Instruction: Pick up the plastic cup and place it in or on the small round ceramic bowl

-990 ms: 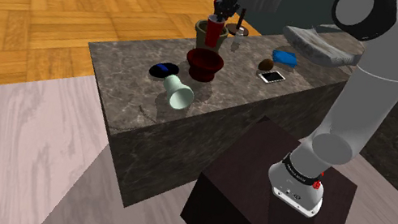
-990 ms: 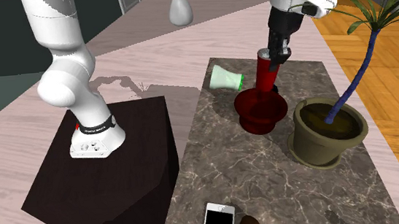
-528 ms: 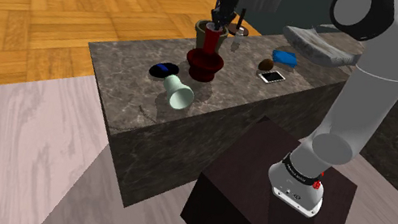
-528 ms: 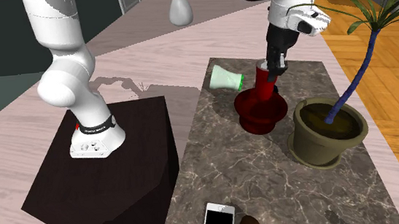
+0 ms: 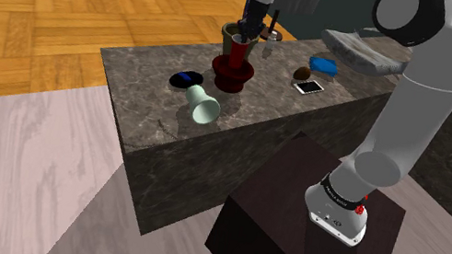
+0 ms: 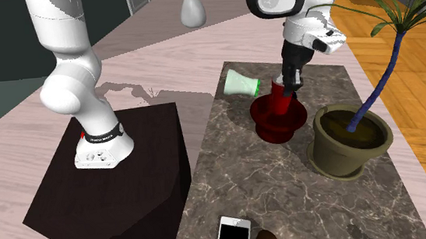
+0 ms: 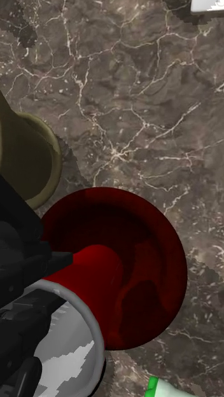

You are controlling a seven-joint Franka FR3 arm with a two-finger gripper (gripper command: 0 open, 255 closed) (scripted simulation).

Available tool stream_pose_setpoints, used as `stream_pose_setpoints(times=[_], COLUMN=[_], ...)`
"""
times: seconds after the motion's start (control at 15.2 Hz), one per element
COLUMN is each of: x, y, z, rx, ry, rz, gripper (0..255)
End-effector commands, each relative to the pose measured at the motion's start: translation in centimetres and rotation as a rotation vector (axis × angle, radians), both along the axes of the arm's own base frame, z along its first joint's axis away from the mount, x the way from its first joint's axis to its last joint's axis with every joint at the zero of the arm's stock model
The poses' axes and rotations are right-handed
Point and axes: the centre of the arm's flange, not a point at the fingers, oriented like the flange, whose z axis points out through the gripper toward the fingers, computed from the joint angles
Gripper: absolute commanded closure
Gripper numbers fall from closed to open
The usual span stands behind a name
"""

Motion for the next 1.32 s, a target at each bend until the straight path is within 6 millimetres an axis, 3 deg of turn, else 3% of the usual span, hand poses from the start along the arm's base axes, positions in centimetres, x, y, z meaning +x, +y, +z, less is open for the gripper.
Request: stream_pose_setpoints(times=[0.0, 0.26, 0.33, 0.66, 0.92, 1.25], x=[0.0, 0.0, 0.0, 0.0, 0.0, 0.0], y=[0.0, 0.0, 0.0, 0.0, -0.5, -0.5], z=[0.0, 0.0, 0.0, 0.0, 4.9, 4.9], rx=[0.000, 0.000, 0.000, 0.000, 0.000, 0.000], ry=[-0.001, -0.001, -0.001, -0.001, -0.001, -0.001], rz=[0.000, 0.000, 0.000, 0.000, 0.000, 0.000], gripper=[255, 255, 0, 0, 0, 0])
